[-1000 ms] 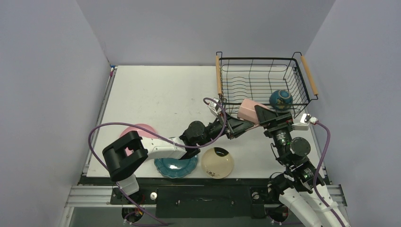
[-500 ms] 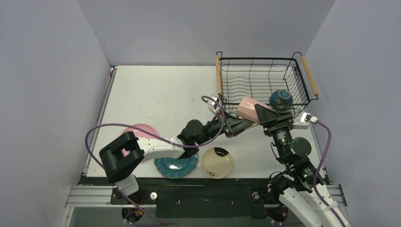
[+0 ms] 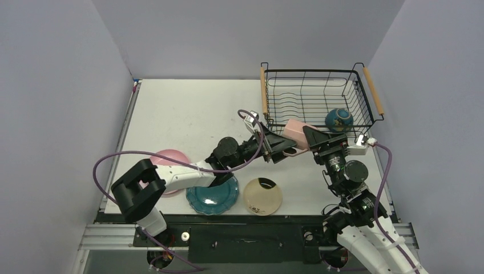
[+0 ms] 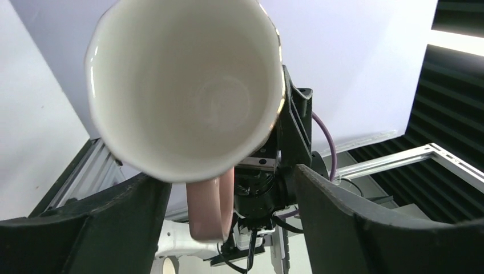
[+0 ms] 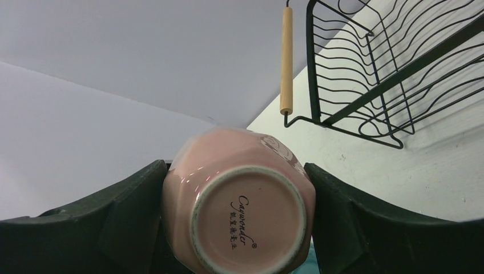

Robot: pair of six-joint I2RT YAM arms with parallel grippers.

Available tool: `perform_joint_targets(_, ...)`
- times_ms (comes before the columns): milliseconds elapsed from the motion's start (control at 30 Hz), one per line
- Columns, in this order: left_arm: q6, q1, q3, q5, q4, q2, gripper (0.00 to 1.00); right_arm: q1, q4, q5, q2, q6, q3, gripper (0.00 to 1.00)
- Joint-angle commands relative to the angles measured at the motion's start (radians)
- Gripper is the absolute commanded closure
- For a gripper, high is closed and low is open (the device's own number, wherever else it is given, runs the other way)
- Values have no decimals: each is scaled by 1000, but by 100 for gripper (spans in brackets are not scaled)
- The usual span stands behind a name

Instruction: Load the mixed dishes into the dish rack

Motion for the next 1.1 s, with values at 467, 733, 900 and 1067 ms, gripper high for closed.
perform_joint_targets(467, 1007, 119, 7, -358, -1065, -637, 3, -213, 59, -82, 300, -139, 317, 100)
perform_joint_targets(733, 1290, 165, 98, -388, -1228, -697, 4, -294, -233, 34, 623, -507, 705, 100)
perform_joint_targets(900, 1387, 164, 210, -313, -1340, -669, 4, -329, -358, 92, 825, -715, 886, 100)
perform_joint_targets(1067, 1519, 82, 181, -444, -1342, -698, 4, -364, -431, 97, 975, -851, 1015, 100)
